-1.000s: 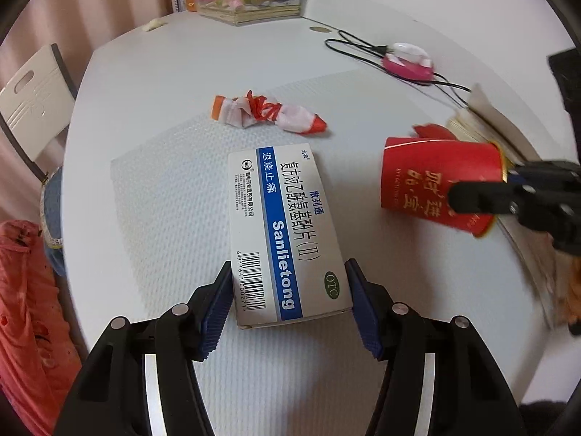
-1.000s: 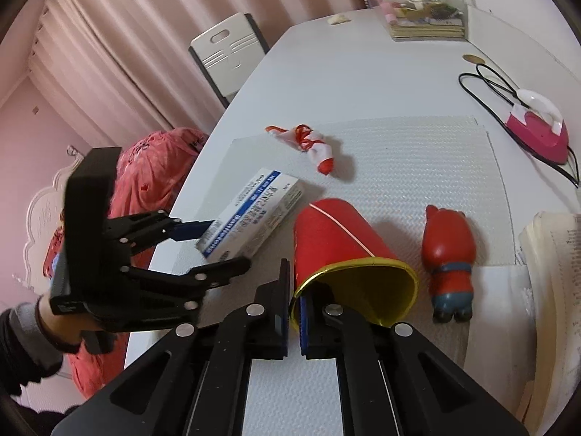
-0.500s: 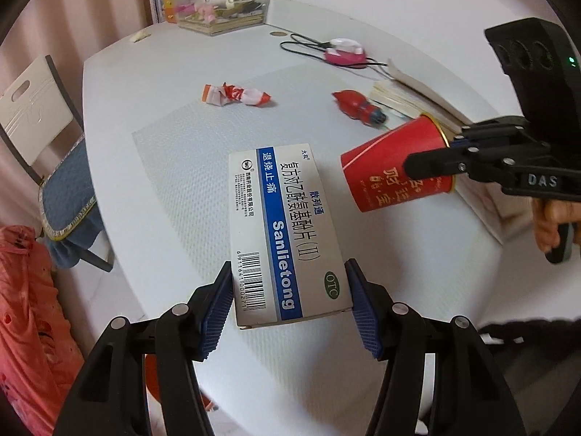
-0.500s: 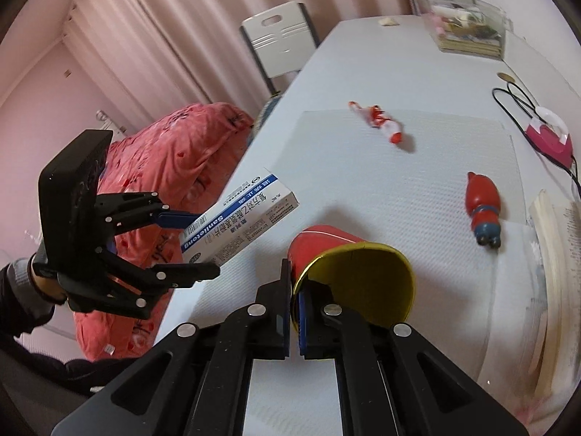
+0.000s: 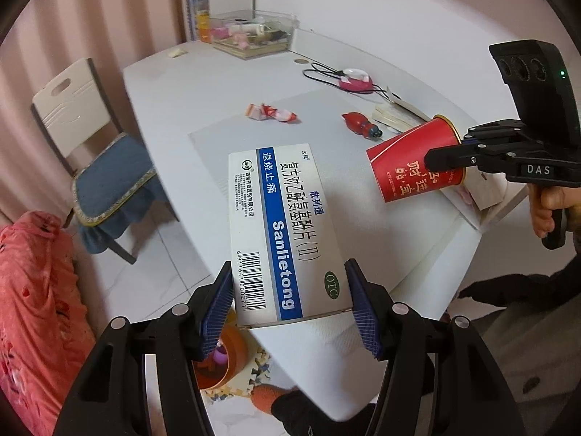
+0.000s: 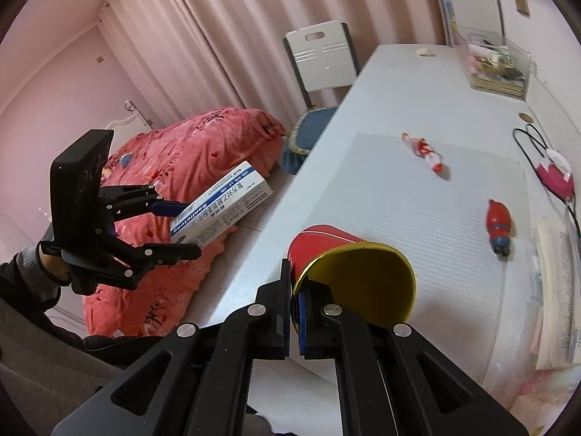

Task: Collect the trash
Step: 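Carry the medicine box and red cup over the orange bin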

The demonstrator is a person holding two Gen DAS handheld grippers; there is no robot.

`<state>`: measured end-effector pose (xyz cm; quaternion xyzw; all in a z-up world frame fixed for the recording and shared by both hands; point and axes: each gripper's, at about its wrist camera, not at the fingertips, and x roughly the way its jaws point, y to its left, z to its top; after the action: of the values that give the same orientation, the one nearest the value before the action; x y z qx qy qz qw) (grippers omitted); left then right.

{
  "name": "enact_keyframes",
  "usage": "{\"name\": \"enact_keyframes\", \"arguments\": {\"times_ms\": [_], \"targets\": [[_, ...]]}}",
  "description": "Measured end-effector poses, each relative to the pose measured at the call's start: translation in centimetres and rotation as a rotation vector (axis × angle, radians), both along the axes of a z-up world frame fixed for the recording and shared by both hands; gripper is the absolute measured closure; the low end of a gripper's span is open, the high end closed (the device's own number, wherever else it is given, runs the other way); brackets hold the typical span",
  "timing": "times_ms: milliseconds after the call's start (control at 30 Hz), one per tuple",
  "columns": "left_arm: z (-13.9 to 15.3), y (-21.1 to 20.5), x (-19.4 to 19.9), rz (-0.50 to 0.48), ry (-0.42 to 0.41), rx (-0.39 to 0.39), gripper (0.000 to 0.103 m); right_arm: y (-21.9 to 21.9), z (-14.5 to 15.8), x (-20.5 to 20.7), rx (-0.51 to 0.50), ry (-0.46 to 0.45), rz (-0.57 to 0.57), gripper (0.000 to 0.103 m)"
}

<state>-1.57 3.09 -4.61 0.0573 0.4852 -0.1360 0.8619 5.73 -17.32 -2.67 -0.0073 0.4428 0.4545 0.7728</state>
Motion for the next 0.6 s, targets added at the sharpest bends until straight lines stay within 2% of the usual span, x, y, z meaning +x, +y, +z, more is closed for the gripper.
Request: {"name": "enact_keyframes", "arguments": {"times_ms": [267,600], "targets": [[0.4,3.3,-2.3,0.075,0.001,0.000,0.041,4.1,0.8,-0.3,0.010,-0.011,0.081,0.099],[0.2,8.7,-4.5,0.188,0.009,-0.006,0.041,12.7,1.2,-1.2,0.004,-0.006,0.236,0.099]]}}
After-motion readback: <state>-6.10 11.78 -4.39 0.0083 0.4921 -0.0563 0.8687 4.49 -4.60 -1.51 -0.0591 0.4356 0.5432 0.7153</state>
